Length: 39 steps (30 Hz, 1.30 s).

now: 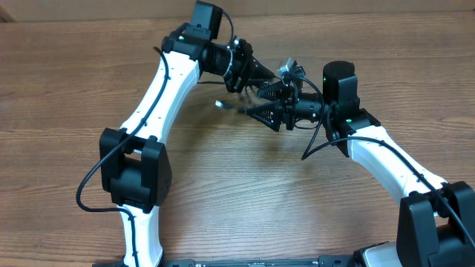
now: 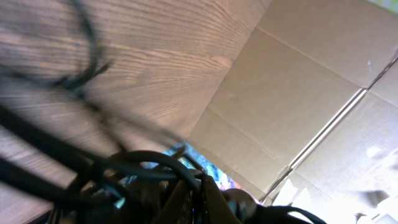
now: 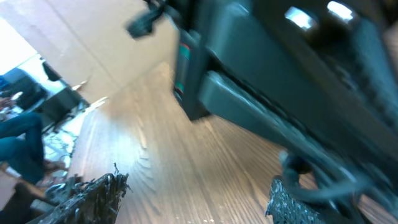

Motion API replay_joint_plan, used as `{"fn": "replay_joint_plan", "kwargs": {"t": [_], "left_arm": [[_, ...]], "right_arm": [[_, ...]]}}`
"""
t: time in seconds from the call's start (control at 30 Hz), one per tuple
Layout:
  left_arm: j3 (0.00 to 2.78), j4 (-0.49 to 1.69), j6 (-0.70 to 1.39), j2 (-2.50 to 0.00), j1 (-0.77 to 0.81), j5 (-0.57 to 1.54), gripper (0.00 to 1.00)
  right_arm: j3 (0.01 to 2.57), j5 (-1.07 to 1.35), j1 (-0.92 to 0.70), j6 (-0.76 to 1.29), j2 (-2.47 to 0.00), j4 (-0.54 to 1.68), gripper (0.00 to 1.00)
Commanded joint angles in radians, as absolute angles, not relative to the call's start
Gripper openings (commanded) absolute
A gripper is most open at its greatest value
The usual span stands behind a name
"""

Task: Untangle cables

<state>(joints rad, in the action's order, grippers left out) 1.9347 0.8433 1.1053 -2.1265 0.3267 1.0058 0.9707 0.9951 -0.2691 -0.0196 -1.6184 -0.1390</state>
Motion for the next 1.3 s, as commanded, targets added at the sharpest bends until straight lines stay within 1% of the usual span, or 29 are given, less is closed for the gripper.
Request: {"fn": "replay_joint_plan", "kwargs": {"t": [0.0,0.2,0.3,0.5,0.57,0.77,0.97,1.27], "left_arm": [[1.961,0.836,1.134,-2.119,0.343,0.988,0.04],[1.961,0.836,1.134,-2.119,0.315,0.985,0.04],[1.961,0.837,1.134,-2.119,0.282,0.993,0.04],[1.961,0.84,1.094,-2.119,0.215,1.123,0.04],[1.961,0.857,1.063,-2.119,0.209,1.131,0.04],[1.961,0.946,0.998,-2.119,0.223,1.118,0.04],[1.961,0.944,1.014,-2.119,0.267,1.062,0.04],[1.961,0.938,1.029,-2.119,0.327,1.041,0.04]], "right_arm": [[0.983,1.077,-0.275,-0.03,-1.594,-0.153,0.75],[0.983,1.062,-0.274,-0.03,-1.594,-0.151,0.75],[0.983,1.013,-0.274,-0.029,-1.594,-0.128,0.75],[0.983,0.881,-0.274,-0.021,-1.594,-0.093,0.73],[0.983,0.848,-0.274,-0.021,-1.594,-0.1,0.73],[0.983,0.801,-0.274,-0.021,-1.594,-0.138,0.73],[0.983,0.809,-0.275,-0.021,-1.594,-0.159,0.69],[0.983,0.757,-0.274,-0.021,-1.594,-0.156,0.68]]}}
